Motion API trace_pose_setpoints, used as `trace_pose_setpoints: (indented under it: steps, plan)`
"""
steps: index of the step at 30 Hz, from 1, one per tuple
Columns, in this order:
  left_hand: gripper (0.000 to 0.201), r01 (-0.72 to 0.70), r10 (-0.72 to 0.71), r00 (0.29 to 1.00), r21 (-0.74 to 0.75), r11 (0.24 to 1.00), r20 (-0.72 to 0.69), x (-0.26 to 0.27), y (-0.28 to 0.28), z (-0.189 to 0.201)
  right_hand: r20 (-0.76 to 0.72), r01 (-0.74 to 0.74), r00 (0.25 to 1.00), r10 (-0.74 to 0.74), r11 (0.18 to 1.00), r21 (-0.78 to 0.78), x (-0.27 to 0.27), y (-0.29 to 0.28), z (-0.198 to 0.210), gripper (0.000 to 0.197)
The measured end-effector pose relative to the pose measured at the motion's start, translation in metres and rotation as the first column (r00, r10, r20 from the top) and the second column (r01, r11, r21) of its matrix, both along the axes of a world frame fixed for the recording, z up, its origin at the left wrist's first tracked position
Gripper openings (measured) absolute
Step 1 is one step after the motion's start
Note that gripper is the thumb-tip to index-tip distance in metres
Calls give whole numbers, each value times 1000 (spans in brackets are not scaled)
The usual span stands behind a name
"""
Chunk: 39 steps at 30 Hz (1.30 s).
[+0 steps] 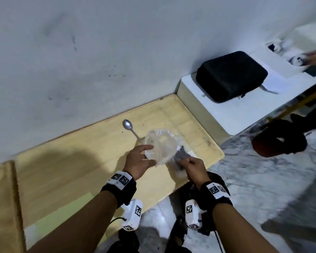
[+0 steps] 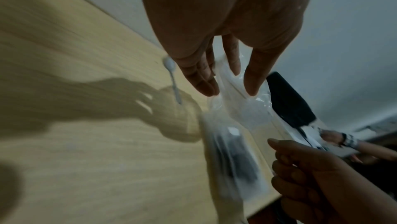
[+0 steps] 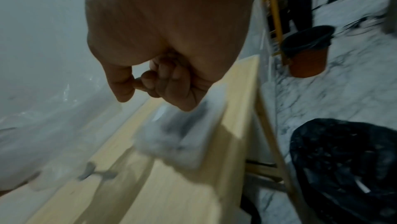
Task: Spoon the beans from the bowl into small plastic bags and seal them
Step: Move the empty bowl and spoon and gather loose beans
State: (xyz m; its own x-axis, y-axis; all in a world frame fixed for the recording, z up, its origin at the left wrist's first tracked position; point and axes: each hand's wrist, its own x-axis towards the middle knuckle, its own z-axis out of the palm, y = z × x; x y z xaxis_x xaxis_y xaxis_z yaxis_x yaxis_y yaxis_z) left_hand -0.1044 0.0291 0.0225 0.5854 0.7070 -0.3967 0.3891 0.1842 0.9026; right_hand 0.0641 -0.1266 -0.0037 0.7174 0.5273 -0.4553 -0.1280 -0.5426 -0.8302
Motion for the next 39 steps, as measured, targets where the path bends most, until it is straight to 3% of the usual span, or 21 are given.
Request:
trace_pose_setpoints:
  steps: [7, 11, 17, 24, 27, 31, 36, 39]
  plan:
    - [48, 274, -274, 962, -78, 959, 8, 113, -120, -2, 50, 168, 985, -168, 986, -1, 74, -156, -12, 38]
    - [45, 357, -367, 928, -133, 925, -65, 155, -179, -20, 42, 200, 979, -198, 979, -44, 101, -229, -26, 41]
    - [41, 461, -488, 836, -162, 872, -250, 202, -238, -52, -37, 208, 976, -213, 971, -115, 137, -302, -54, 25]
    - [47, 434, -496, 795, -245, 867, -350, 229, -251, -91, -125, 188, 969, -211, 966, -176, 161, -316, -102, 14]
    - [47, 404, -486, 797, -282, 870, -357, 244, -245, -111, -194, 250, 938, -288, 947, -200, 168, -309, -130, 13]
    - [48, 353, -461, 821, -337, 873, -336, 259, -236, -133, -324, 348, 854, -407, 910, -226, 175, -293, -164, 16]
    - [43, 341, -483, 786, -380, 860, -386, 257, -222, -165, -453, 457, 729, -513, 858, -237, 183, -277, -206, 11]
    - [38, 312, -473, 782, -403, 860, -406, 252, -216, -178, -528, 518, 637, -562, 819, -247, 188, -271, -226, 19]
